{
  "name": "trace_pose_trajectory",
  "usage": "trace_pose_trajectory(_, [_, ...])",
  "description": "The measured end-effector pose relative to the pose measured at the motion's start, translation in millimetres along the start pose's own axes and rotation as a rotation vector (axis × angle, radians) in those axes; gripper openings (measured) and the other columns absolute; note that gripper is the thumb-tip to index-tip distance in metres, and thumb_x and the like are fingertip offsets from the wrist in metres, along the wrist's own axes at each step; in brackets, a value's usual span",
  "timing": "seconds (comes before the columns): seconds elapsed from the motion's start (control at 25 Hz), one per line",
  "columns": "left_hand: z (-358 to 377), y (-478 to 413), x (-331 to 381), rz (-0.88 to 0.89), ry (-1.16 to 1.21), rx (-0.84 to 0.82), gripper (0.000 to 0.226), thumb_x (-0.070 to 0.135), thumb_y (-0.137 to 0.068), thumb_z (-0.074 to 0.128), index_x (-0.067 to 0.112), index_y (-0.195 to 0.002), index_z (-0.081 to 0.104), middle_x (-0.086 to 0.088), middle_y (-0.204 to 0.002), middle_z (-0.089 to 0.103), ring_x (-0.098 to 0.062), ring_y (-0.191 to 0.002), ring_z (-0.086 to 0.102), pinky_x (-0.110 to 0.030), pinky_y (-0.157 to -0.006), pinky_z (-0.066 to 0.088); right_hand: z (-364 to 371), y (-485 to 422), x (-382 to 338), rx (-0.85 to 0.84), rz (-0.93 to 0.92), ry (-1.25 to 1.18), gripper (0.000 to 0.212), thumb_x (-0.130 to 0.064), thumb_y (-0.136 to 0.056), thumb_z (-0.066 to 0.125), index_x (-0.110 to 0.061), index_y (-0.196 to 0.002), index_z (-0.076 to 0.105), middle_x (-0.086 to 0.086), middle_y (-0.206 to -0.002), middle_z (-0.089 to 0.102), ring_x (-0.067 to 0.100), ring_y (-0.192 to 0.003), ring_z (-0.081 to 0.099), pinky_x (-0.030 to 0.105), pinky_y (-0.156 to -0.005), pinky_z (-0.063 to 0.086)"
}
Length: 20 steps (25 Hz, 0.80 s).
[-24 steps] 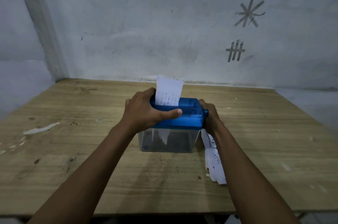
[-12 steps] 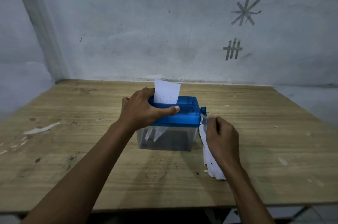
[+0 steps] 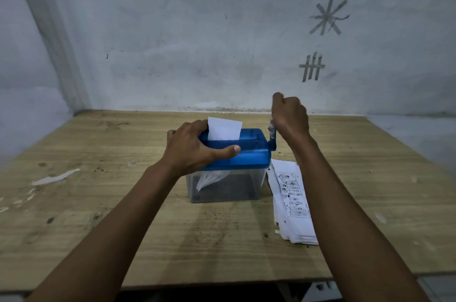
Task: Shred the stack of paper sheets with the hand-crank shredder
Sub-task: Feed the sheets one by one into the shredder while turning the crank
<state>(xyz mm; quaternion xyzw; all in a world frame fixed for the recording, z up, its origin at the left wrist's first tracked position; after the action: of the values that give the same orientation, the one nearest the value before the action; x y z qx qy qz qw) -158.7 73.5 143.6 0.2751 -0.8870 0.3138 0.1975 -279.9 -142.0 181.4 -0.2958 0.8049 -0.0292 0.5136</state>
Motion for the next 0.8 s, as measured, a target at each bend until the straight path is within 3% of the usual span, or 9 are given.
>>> trace_pose_trajectory(0.2, [2.1,-0.9,-0.8,0.021,0.005,-0.006,0.086,0.101,-0.055,0.049,0.038,-0.111,0.062,0.016,-0.095,0.065,-0.012,-0.087,0.062,-0.051,-0.086,0.051,25.5,-9.3,16.6,-0.157,0.092,-0.207,0.045,-0.034,-0.102,0.033,-0.012,-0.065,0.045,0.006,-0.062,0.054,0.022,-0.057,0.050,0.032,-0.059,0.038])
trace_pose_trajectory(0.36, [1.0,0.5,9.6,0.076,0.072,-0.040,0.095,0.100,-0.049,0.057,0.029,-0.112,0.064,0.011,-0.097,0.068,-0.012,-0.085,0.064,-0.046,-0.075,0.058,33.4,-12.8,25.9,-0.257,0.147,-0.116,0.038,-0.023,-0.099,0.034,-0.008,-0.069,0.052,0.009,-0.065,0.056,0.022,-0.056,0.050,0.027,-0.052,0.035])
trace_pose_trajectory(0.44, [0.5,1.4,15.6,0.092,0.096,-0.062,0.094,0.098,-0.047,0.062,0.026,-0.108,0.064,0.009,-0.095,0.068,-0.014,-0.083,0.065,-0.045,-0.069,0.057,42.2,-7.4,35.1,-0.340,0.233,-0.080,0.033,-0.011,-0.091,0.035,-0.005,-0.063,0.052,0.009,-0.057,0.054,0.022,-0.051,0.048,0.027,-0.050,0.034])
trace_pose_trajectory(0.56, [0.1,0.7,12.7,0.072,0.092,-0.068,0.088,0.092,-0.046,0.069,0.029,-0.106,0.061,0.011,-0.097,0.066,-0.013,-0.084,0.064,-0.045,-0.070,0.058,44.9,0.5,35.3,-0.409,0.283,-0.046,0.034,-0.004,-0.087,0.033,-0.006,-0.056,0.047,0.007,-0.049,0.046,0.020,-0.047,0.040,0.026,-0.048,0.030])
trace_pose_trajectory(0.8, [-1.7,2.0,9.7,0.067,0.071,-0.038,0.084,0.093,-0.048,0.069,0.028,-0.100,0.059,0.009,-0.092,0.064,-0.013,-0.079,0.062,-0.045,-0.067,0.057,60.5,14.7,58.8,-0.455,0.350,-0.039,0.016,-0.011,-0.092,0.034,-0.013,-0.076,0.039,0.008,-0.072,0.041,0.019,-0.059,0.035,0.028,-0.055,0.026])
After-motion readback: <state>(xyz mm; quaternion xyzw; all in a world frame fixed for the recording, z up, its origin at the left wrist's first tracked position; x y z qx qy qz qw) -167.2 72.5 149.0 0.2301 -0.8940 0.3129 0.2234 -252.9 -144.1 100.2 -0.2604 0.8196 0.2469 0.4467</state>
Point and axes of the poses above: each hand's wrist, its own y-axis away from the middle knuckle, its own z-axis out of the palm, x = y × z, the point moved 10 cm from there along -y, towards the middle knuckle
